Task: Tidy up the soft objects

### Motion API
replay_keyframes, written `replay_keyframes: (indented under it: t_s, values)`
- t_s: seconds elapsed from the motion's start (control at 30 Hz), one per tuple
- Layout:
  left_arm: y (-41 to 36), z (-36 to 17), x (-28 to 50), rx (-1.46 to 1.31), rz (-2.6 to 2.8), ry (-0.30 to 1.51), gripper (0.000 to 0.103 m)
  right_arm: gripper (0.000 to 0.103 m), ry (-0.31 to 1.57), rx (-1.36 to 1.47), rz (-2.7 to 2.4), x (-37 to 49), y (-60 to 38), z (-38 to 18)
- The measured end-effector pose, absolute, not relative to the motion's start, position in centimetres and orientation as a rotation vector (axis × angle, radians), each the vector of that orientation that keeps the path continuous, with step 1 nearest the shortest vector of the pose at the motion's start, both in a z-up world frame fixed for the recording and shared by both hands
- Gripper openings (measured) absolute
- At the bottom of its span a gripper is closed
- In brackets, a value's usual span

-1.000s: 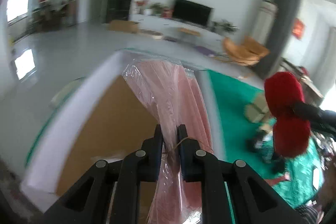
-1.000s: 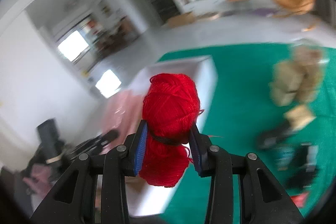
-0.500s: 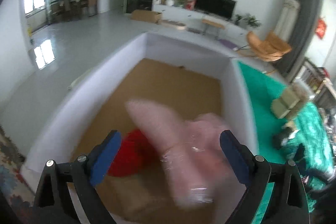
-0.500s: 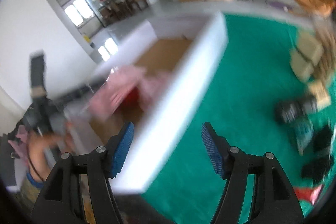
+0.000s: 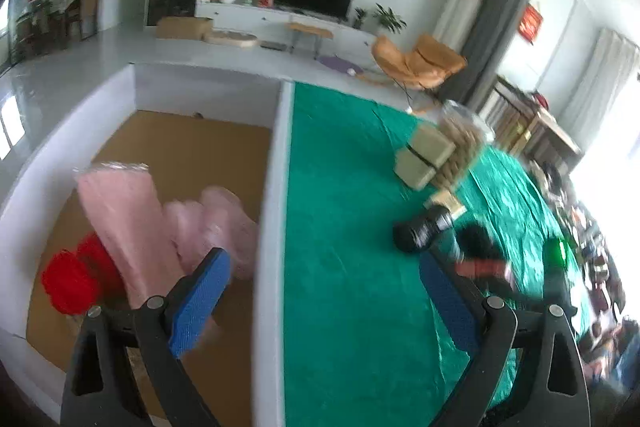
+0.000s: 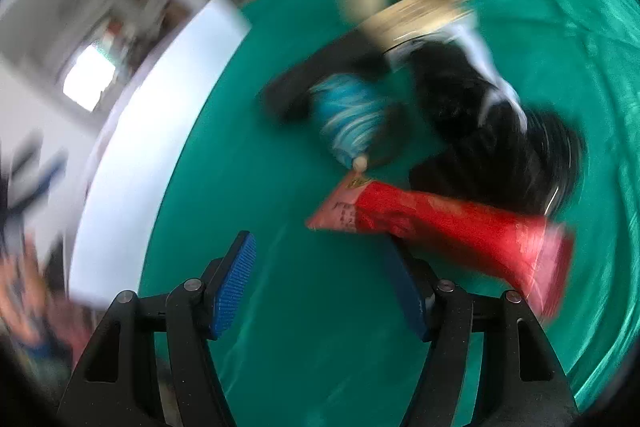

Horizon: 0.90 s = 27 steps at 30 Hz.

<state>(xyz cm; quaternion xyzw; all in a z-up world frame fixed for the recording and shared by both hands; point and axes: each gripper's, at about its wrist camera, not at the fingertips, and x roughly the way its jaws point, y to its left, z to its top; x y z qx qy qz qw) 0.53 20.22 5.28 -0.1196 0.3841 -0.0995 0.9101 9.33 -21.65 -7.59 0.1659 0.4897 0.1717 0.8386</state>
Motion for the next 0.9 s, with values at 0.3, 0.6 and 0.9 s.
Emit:
replay_keyframes:
  t_s: [0.3, 0.6, 0.9]
  values:
    - [12.0, 1.4, 0.7, -0.136, -0.354, 0.913, 0.095, 0.070, 0.950, 0.340, 0.200, 13.2, -27.8, -3.0]
    - [6.2, -5.4, 5.2, 0.020, -0.359, 0.936, 0.095, 0.070, 0.945, 0.164, -0.139, 6.4, -25.0, -6.8]
    - [5.0, -7.6, 10.4, 0.054, -0.260, 0.943, 0.095, 0.070, 0.902, 0.124, -0.206, 5.5, -25.8, -7.9]
